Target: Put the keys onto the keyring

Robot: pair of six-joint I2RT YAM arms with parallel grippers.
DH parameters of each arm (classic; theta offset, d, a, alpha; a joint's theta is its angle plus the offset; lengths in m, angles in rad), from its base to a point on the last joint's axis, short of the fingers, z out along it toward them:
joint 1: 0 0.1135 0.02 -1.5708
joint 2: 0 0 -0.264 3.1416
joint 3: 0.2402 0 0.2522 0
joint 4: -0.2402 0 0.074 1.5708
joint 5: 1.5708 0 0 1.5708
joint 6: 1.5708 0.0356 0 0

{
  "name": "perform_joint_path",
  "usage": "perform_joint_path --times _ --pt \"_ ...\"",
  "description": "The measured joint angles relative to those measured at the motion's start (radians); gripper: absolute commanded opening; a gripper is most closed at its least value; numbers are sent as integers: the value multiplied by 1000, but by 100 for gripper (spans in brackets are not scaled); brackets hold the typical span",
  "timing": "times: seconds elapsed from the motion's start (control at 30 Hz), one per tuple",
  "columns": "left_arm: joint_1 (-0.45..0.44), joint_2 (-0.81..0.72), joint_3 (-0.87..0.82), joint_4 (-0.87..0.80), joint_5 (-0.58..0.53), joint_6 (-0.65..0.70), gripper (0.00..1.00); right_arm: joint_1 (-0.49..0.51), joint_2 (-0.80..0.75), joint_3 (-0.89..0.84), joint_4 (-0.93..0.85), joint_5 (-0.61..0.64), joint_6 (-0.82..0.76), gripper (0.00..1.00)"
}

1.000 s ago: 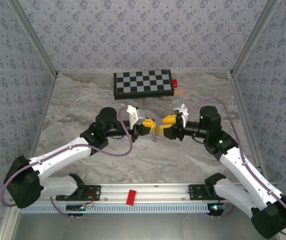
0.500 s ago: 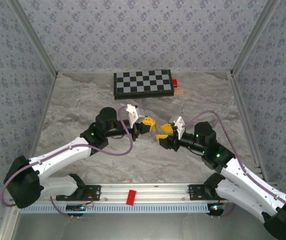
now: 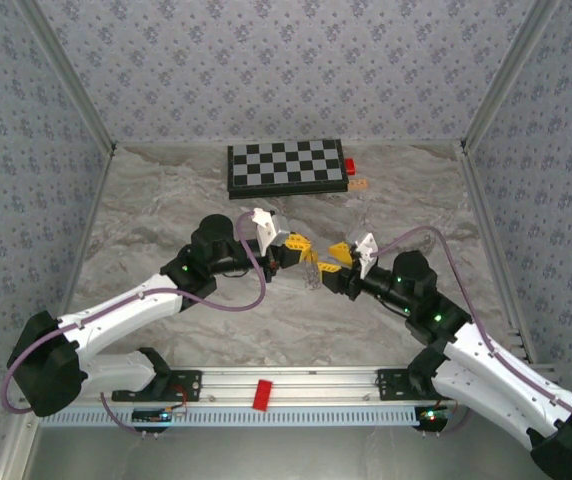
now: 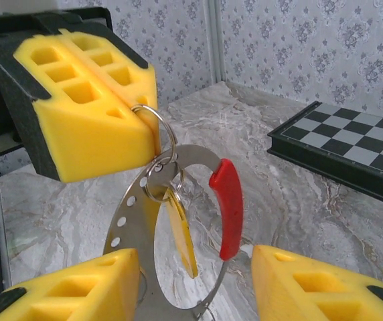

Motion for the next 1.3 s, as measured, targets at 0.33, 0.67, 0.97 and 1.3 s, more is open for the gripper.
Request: perform_joint_path --times 0.33,0.67,0.97,1.3 --pt "0 0 0 0 8 -7 0 -95 57 5 14 -91 39 48" --pt "0 1 0 0 11 -8 0 -107 154 31 58 -214 64 48" --pt "0 6 0 0 11 -7 0 -107 150 31 71 -230 66 49" --pt "0 8 0 0 11 -7 0 -111 122 31 72 -230 73 49"
